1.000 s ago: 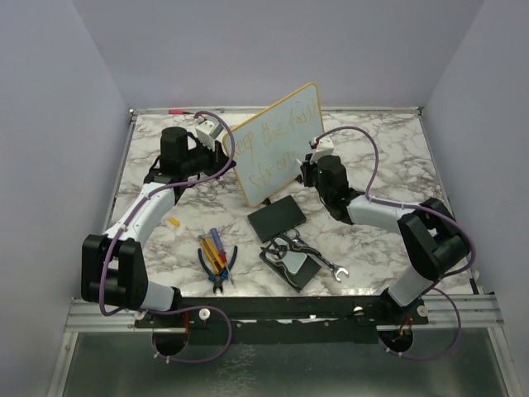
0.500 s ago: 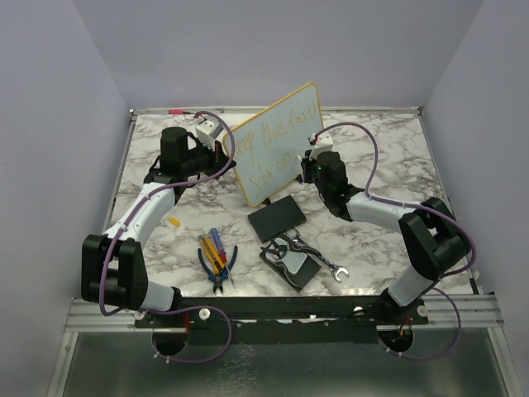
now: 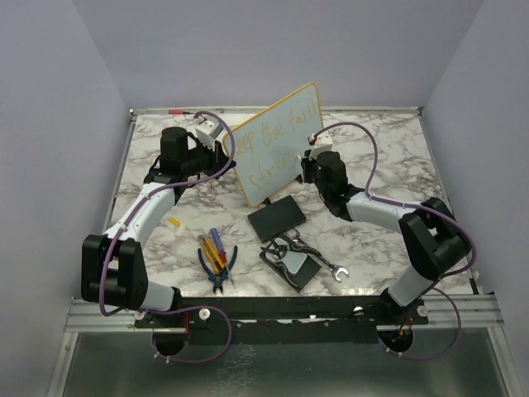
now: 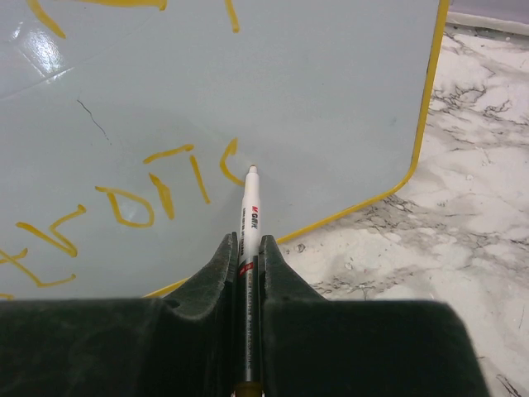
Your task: Write a sentence on the whiteboard
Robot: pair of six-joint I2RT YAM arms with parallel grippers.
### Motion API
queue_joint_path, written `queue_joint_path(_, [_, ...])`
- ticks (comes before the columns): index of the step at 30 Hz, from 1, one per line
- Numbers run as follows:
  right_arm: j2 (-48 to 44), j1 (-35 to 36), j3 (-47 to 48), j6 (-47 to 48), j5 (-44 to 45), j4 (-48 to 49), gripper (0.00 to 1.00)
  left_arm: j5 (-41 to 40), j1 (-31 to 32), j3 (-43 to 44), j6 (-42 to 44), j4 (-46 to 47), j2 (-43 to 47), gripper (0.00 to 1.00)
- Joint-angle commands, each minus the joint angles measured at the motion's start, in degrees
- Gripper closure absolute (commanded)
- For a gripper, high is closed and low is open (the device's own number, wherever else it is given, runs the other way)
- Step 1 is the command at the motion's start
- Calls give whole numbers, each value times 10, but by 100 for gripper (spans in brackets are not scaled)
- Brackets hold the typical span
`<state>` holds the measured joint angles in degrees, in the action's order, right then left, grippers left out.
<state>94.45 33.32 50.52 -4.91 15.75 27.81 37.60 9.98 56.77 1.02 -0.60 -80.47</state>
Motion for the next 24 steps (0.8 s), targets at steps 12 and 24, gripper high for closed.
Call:
queue_joint_path(12, [-26, 10, 25, 9, -22, 34, 99, 7, 14, -19, 23, -65, -18, 100])
queue_joint_path(24, [0, 10, 14, 2, 5, 23, 99, 7, 15, -19, 23, -65, -16, 100])
